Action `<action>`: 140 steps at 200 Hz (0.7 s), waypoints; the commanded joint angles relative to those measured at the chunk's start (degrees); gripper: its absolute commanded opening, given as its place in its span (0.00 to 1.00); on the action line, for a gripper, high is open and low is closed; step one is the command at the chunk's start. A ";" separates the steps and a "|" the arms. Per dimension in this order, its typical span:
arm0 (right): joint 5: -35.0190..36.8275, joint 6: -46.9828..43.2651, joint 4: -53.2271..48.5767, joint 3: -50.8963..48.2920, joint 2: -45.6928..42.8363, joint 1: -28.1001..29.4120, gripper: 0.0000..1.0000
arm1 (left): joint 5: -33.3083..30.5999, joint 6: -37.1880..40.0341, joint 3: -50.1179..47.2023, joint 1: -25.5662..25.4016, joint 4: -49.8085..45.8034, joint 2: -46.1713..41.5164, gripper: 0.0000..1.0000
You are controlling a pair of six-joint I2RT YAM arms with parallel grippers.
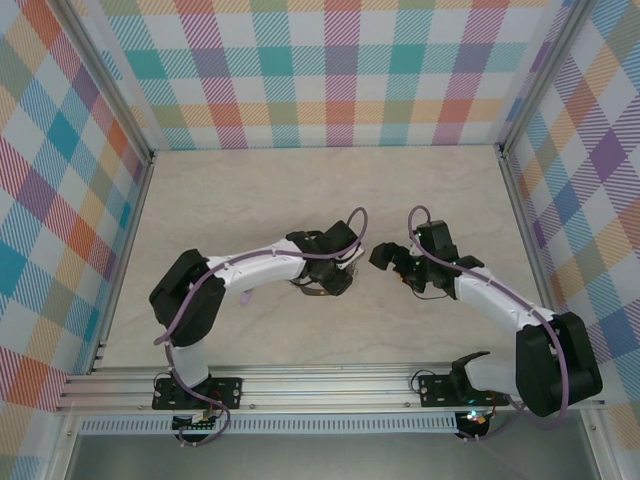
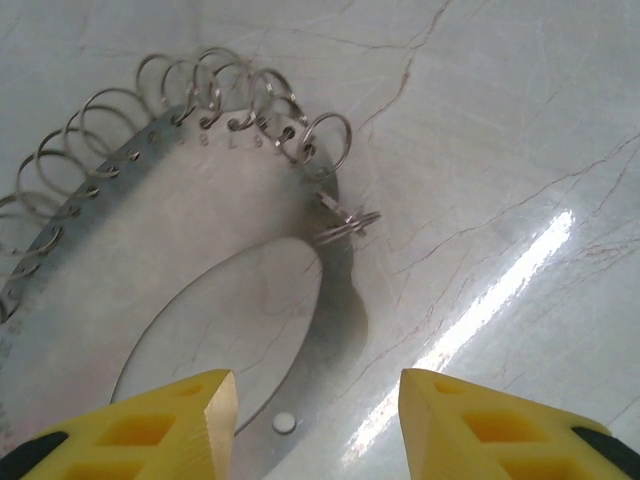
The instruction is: Put the keys on the keyring
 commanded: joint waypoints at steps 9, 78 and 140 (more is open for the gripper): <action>1.62 -1.47 -2.29 -0.85 -1.63 -0.24 1.00 | 2.52 4.80 2.40 0.00 -0.22 2.60 0.44; 4.43 -3.19 -3.94 -2.23 -4.93 -0.50 1.00 | 6.30 5.90 5.19 1.75 1.84 6.84 0.44; 2.33 -3.12 -2.46 -2.75 -3.87 -0.72 1.00 | 6.72 6.60 7.92 2.89 1.47 10.38 0.43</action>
